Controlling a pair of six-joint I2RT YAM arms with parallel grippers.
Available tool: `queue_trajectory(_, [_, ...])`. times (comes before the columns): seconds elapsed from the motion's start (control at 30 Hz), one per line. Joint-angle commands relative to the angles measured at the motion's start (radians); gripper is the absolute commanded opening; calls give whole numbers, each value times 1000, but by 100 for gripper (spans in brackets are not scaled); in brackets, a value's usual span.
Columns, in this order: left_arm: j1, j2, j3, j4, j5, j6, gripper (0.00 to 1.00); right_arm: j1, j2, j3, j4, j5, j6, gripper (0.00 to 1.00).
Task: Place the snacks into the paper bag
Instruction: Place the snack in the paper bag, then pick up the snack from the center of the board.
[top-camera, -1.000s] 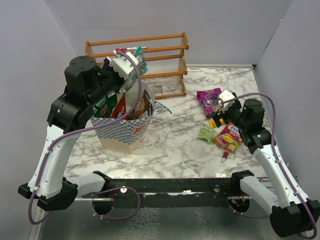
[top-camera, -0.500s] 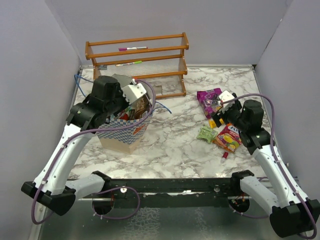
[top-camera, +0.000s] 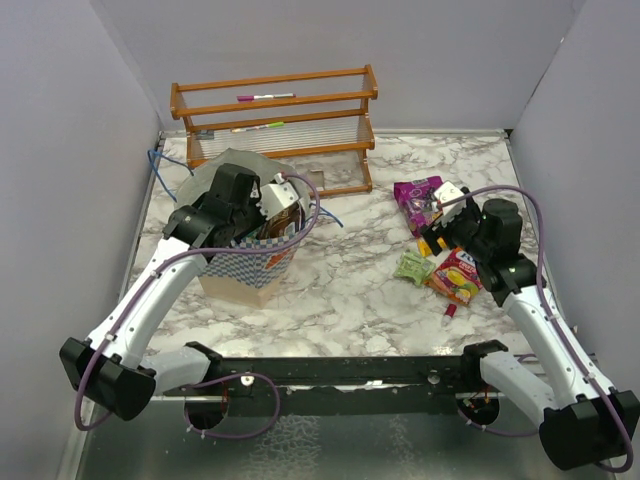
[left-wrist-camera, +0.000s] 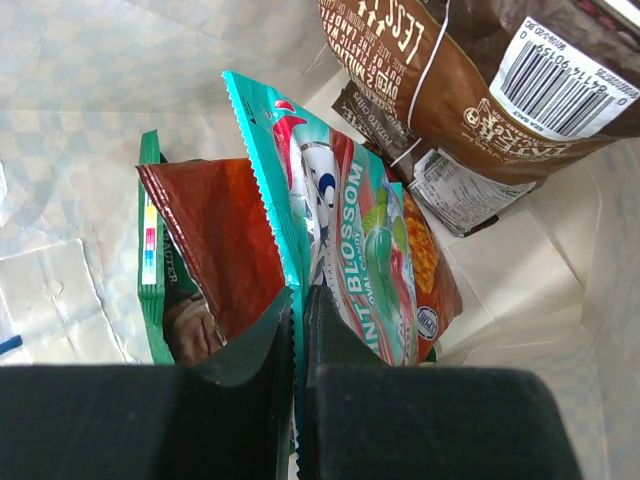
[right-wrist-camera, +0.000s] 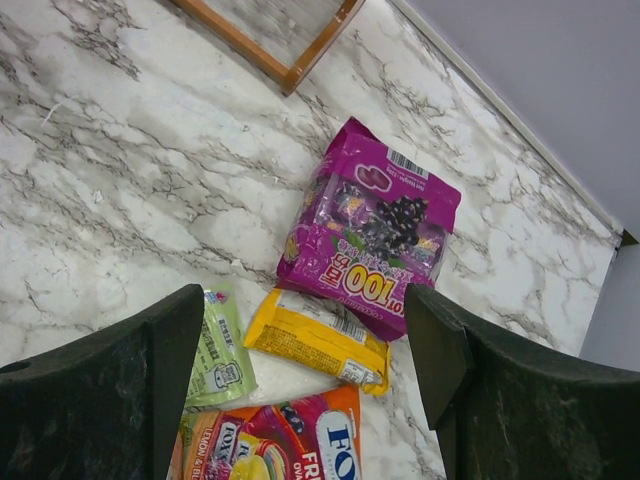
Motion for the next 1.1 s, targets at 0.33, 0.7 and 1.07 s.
queue_trajectory(0.33, [5, 57, -44, 58, -90, -1, 23, -27, 16, -4, 26, 27, -4, 82])
queue_trajectory(0.7, [5, 51, 3, 73, -133, -26, 62, -63, 17, 10, -12, 99, 5, 84])
queue_trajectory(1.07, [5, -12, 29, 173, -166, -45, 85, -155, 145, 71, -96, 135, 98, 83])
